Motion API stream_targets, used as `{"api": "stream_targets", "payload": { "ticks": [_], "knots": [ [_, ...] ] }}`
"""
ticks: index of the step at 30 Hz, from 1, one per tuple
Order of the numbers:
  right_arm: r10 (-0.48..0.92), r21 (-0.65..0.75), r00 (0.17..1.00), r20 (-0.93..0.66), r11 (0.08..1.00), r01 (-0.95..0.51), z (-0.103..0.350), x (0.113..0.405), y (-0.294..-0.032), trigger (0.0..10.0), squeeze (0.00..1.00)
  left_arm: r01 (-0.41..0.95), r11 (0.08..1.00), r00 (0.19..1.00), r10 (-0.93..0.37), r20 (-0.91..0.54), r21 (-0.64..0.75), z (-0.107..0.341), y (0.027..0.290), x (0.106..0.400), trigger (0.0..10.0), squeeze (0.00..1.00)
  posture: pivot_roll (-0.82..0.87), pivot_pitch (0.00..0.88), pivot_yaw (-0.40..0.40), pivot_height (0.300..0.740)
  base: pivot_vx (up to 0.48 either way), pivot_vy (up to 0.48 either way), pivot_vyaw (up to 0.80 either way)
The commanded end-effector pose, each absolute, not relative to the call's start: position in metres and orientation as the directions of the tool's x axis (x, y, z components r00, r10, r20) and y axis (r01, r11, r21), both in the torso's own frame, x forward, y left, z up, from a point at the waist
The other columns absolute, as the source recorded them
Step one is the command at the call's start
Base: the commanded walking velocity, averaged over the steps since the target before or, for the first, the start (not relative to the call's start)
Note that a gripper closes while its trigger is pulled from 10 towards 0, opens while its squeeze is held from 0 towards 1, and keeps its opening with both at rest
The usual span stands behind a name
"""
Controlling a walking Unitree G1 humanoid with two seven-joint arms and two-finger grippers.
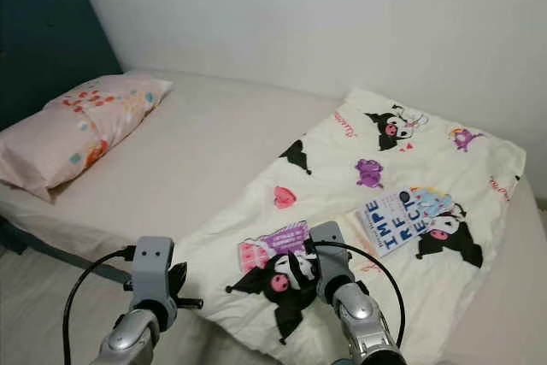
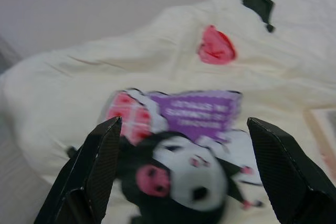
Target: Clean up the room
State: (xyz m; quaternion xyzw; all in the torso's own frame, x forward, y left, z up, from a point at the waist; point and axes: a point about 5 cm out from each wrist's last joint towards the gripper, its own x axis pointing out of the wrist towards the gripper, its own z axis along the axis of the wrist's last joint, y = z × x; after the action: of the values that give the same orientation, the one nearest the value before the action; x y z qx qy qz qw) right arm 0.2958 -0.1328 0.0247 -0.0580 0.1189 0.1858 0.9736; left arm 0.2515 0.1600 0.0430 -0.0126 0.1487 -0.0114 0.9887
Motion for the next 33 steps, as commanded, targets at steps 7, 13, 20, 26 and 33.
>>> {"api": "stream_targets", "payload": {
  "ticks": [7, 13, 20, 26, 33],
  "knots": [
    [0.365, -0.057, 0.894, -0.259, 0.918, -0.391, 0.0226, 0.2932, -0.1267, 10.0, 0.0, 0.01, 1.0, 0.951, -0.01, -0.309, -0.001, 0.0384, 0.1661, 0.2488, 10.0, 0.0, 0.0, 0.109, -0.025, 0.74, 0.0, 0.0, 0.0],
    [0.363, -0.008, 0.892, -0.268, 0.925, -0.379, 0.0209, 0.2924, -0.1271, 10.0, 0.0, 0.015, 1.0, 0.953, -0.013, -0.303, 0.004, 0.0387, 0.1646, 0.2489, 10.0, 0.0, 0.0, 0.098, -0.023, 0.74, 0.0, 0.0, -0.53],
    [0.365, -0.017, 0.894, -0.261, 0.924, -0.382, 0.0217, 0.2925, -0.1271, 10.0, 0.0, 0.023, 1.0, 0.954, -0.021, -0.301, 0.002, 0.0388, 0.1632, 0.2497, 10.0, 0.0, 0.0, 0.094, -0.025, 0.74, 0.0, 0.0, -0.8],
    [0.368, -0.019, 0.892, -0.263, 0.922, -0.386, 0.0216, 0.2924, -0.1273, 10.0, 0.0, 0.025, 1.0, 0.954, -0.023, -0.3, 0.003, 0.0385, 0.1624, 0.2498, 10.0, 0.0, 0.0, 0.089, -0.028, 0.74, 0.0, 0.0, -0.8],
    [0.368, -0.04, 0.889, -0.273, 0.919, -0.393, 0.0217, 0.2932, -0.1277, 10.0, 0.0, 0.011, 1.0, 0.955, -0.011, -0.298, -0.002, 0.039, 0.1625, 0.2502, 10.0, 0.0, 0.0, 0.09, -0.03, 0.74, 0.0, 0.0, -0.52]
  ]
}}
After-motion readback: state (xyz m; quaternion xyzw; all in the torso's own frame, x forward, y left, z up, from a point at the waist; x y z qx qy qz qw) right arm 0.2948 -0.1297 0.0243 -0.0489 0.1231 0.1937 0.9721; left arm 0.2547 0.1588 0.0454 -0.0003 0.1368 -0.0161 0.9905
